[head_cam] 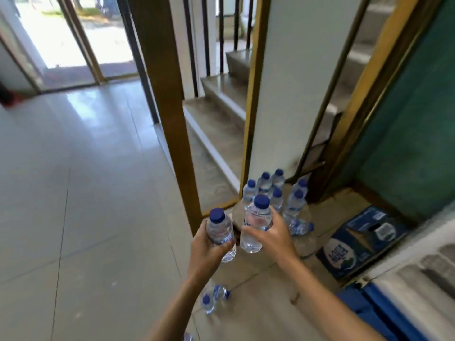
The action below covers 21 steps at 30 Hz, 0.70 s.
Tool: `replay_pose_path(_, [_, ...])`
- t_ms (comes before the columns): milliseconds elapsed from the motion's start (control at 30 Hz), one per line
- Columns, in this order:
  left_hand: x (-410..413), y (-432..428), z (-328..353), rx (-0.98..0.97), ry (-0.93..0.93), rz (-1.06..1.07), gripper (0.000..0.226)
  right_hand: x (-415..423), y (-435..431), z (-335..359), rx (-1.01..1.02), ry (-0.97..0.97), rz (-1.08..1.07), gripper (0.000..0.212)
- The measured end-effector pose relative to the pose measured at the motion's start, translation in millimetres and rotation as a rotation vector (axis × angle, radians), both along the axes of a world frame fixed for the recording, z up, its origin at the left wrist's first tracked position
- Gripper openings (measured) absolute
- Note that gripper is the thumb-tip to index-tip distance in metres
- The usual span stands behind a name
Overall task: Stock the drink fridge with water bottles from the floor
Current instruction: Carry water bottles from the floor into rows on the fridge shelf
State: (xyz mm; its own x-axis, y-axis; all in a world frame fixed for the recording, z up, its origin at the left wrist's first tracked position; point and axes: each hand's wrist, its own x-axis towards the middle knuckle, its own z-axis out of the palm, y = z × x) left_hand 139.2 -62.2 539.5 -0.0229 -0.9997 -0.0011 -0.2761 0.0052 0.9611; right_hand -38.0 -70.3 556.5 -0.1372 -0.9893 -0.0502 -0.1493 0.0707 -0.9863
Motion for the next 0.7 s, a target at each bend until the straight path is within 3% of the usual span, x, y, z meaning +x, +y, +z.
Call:
replay_pose_path(300, [-101.0, -13.7, 250.0, -0.239, 0.184, -0.347, 0.040, -100.4, 40.5, 252.0, -0.218, -0.025, -0.204, 0.043])
replay_pose_path(467, [-191.6, -7.8, 349.5, -0.337, 0.209, -0.568, 0.034, -172.2, 89.6, 343.1, -0.292, 0.039, -0.365, 0.034])
replay_pose_path(700, [-337.7, 30.7, 438.7, -0.426, 0.276, -0.884, 0.029, -292.8, 187.6, 431.2, -0.378, 0.169, -0.694, 0.024])
